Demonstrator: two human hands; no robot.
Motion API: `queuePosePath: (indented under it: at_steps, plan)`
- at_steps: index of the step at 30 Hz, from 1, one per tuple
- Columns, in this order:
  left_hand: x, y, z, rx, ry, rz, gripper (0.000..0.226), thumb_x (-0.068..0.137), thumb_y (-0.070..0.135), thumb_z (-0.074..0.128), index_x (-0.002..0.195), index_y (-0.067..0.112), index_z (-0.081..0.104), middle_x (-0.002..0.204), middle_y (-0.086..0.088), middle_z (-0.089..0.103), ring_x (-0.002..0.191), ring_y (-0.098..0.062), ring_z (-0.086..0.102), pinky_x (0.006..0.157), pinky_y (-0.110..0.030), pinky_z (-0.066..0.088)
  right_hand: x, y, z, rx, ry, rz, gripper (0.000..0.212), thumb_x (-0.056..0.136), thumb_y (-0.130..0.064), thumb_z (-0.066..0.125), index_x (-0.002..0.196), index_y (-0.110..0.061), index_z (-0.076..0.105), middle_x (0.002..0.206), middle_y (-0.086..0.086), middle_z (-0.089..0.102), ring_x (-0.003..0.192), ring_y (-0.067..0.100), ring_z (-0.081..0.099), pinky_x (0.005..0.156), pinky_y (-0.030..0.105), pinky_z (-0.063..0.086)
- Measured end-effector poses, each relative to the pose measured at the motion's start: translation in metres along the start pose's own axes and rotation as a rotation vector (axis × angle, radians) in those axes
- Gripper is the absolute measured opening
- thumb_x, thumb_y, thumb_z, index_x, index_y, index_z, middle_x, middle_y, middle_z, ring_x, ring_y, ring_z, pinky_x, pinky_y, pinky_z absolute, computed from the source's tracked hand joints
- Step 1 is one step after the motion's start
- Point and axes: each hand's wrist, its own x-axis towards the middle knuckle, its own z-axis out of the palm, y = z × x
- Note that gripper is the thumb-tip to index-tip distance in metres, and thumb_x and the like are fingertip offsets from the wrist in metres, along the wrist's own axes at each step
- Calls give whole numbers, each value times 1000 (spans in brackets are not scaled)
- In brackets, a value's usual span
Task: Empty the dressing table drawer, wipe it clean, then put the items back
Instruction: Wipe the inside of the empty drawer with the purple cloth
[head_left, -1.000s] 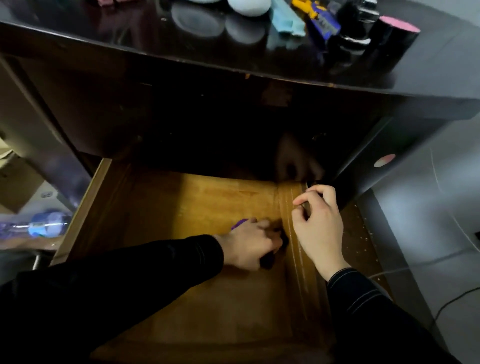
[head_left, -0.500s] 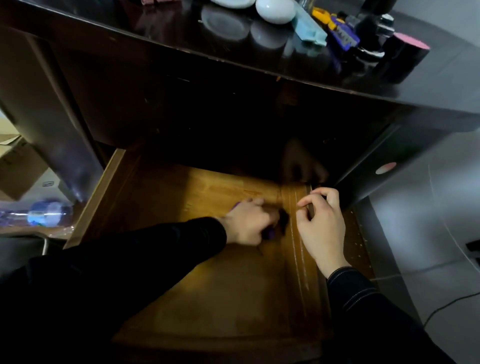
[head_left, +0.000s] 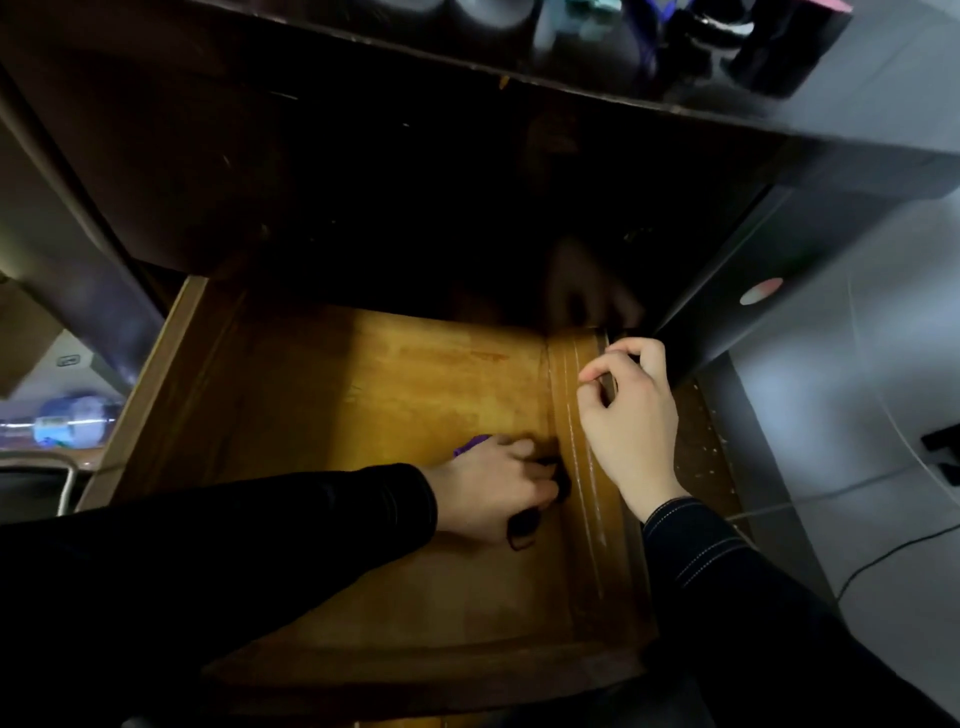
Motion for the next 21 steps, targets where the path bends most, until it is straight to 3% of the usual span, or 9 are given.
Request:
queuePosePath:
  at_steps: [3,9,15,21]
  plan:
    - [-11,10,-4,-16,-15,81,38,80,30,66,115,18,56,121,2,59,103,-22,39,82,-40,42,0,0,0,-2,1,-1,10,87,-19,64,84,-28,62,117,-16,40,80,-4,50,63,10,33]
    - [-27,36,-2,-63,-126,242,35,79,30,68,111,20,58,114,5,60,94,-19,37,76,-37,37,-1,-2,-1,-4,-9,5,11,88,-17,64,83,-28,62,117,-15,41,80,3,53,62,13,34]
    - [-30,18,-10,-198,4,11,30,75,14,61,103,23,57,104,9,61,93,-15,39,73,-27,29,0,-4,-3,-16,-14,10,9,89,-19,64,85,-27,61,119,-13,41,86,4,53,65,12,37]
    - [-28,38,3,-244,-120,93,32,70,13,61,100,23,55,99,7,62,91,-17,38,74,-38,39,0,-4,-2,-12,-1,-4,7,88,-18,63,85,-24,62,119,-12,42,85,5,54,65,14,40]
